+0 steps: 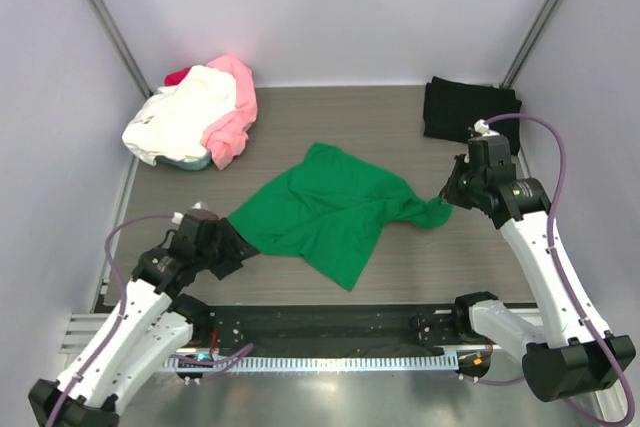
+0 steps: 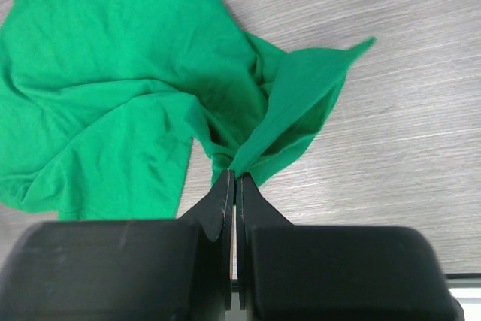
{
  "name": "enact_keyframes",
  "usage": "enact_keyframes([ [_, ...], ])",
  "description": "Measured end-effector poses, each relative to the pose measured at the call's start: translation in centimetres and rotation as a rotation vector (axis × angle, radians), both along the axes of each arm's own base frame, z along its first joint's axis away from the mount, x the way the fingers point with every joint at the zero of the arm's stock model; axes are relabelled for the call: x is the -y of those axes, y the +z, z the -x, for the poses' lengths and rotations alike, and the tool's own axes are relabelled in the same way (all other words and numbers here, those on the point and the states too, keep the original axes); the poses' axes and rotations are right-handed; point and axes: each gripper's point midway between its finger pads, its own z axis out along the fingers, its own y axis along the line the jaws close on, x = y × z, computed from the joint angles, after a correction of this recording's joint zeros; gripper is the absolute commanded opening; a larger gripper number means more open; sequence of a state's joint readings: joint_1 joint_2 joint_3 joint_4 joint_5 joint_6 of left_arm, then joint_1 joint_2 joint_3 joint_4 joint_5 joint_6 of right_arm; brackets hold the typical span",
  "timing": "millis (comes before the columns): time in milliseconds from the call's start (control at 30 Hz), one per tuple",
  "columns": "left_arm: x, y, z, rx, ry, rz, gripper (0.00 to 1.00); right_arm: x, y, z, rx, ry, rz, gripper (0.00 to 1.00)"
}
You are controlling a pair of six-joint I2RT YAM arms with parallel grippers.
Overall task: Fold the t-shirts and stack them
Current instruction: Flatten the tshirt out
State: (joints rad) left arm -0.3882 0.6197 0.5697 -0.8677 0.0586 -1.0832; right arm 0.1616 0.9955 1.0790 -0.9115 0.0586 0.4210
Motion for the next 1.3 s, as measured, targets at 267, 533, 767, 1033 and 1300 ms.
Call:
enact_keyframes([
  [267, 6.6, -2.7, 1.9, -0.075, -0.231, -0.099, 0.57, 0.6, -1.9, 0.1, -0.044, -0.028, 0.031, 0.01],
  [533, 18.3, -2.8, 0.9, -0.039, -0.462, -0.221, 0.57, 0.9, -3.0, 0.4, -0.065, -0.033, 0.042, 0.01],
  [767, 23.7, -3.9, 0.8, -0.012, -0.581, -0.27, 0.53, 1.0, -3.7, 0.7, -0.084, -0.037, 0.053, 0.01],
  [1033, 25.7, -6.8, 2.9, -0.035, -0.697, -0.379, 0.47, 1.5, -3.8, 0.6, -0.085, -0.051, 0.075, 0.01],
  [1300, 25.0, -8.6, 4.2, -0.056, -0.757, -0.487, 0.22, 1.8, -4.1, 0.7, -0.09, -0.062, 0.091, 0.01],
])
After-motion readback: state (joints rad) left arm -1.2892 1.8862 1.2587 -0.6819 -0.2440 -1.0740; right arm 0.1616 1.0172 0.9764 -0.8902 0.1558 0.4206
